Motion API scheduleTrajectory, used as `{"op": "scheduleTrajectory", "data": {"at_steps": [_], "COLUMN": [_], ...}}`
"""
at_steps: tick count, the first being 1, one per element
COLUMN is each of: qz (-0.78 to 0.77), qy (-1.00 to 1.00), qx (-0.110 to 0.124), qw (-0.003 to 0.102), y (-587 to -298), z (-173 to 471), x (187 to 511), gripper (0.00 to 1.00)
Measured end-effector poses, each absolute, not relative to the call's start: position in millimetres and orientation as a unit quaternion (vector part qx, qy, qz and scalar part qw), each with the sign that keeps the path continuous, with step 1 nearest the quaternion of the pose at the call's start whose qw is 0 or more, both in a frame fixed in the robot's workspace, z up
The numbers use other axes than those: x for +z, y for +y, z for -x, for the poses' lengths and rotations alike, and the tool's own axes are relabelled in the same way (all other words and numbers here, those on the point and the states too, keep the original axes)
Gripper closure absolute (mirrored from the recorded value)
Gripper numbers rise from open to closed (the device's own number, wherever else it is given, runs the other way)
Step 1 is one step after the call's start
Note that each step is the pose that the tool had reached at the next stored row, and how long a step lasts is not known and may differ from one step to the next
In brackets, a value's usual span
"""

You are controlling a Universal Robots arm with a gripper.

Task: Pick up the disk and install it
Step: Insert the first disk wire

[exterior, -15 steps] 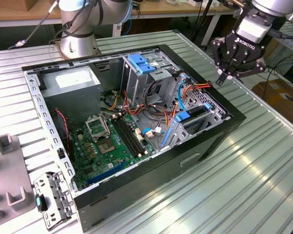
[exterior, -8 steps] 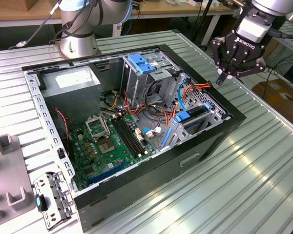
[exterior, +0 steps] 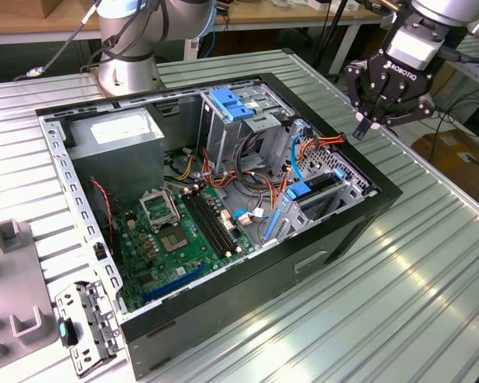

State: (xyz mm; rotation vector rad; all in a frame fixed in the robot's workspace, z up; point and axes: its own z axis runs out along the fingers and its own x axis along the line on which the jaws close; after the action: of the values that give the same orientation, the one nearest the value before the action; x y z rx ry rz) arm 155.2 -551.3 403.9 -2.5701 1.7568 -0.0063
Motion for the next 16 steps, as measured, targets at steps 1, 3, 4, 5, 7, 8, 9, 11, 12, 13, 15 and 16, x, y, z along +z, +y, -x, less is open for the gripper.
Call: {"op": "scheduleTrajectory", "data": {"at_steps": [1, 3, 4, 5, 7, 8, 9, 11, 12, 13, 15, 16], "qz": [0.828, 0.833, 0.836, 0.840, 0.845, 0.845, 0.845, 0.845, 0.846, 0.854, 0.864, 0.869], "qy": [0.561, 0.553, 0.549, 0.543, 0.535, 0.535, 0.534, 0.534, 0.533, 0.520, 0.503, 0.495], "qx": [-0.002, -0.002, -0.002, -0.002, -0.002, -0.002, -0.002, -0.002, -0.002, -0.001, 0.000, 0.000], "qw": [0.014, 0.014, 0.014, 0.014, 0.014, 0.014, 0.014, 0.014, 0.014, 0.015, 0.015, 0.015], "y": [-551, -551, -551, -551, -547, -543, -540, -534, -532, -532, -532, -532], "z": [-156, -156, -157, -157, -160, -162, -163, -165, -166, -166, -166, -166], "x": [404, 403, 403, 402, 398, 395, 394, 390, 389, 387, 386, 385], "gripper": [0.89, 0.89, 0.89, 0.89, 0.89, 0.89, 0.89, 0.89, 0.89, 0.89, 0.89, 0.89]}}
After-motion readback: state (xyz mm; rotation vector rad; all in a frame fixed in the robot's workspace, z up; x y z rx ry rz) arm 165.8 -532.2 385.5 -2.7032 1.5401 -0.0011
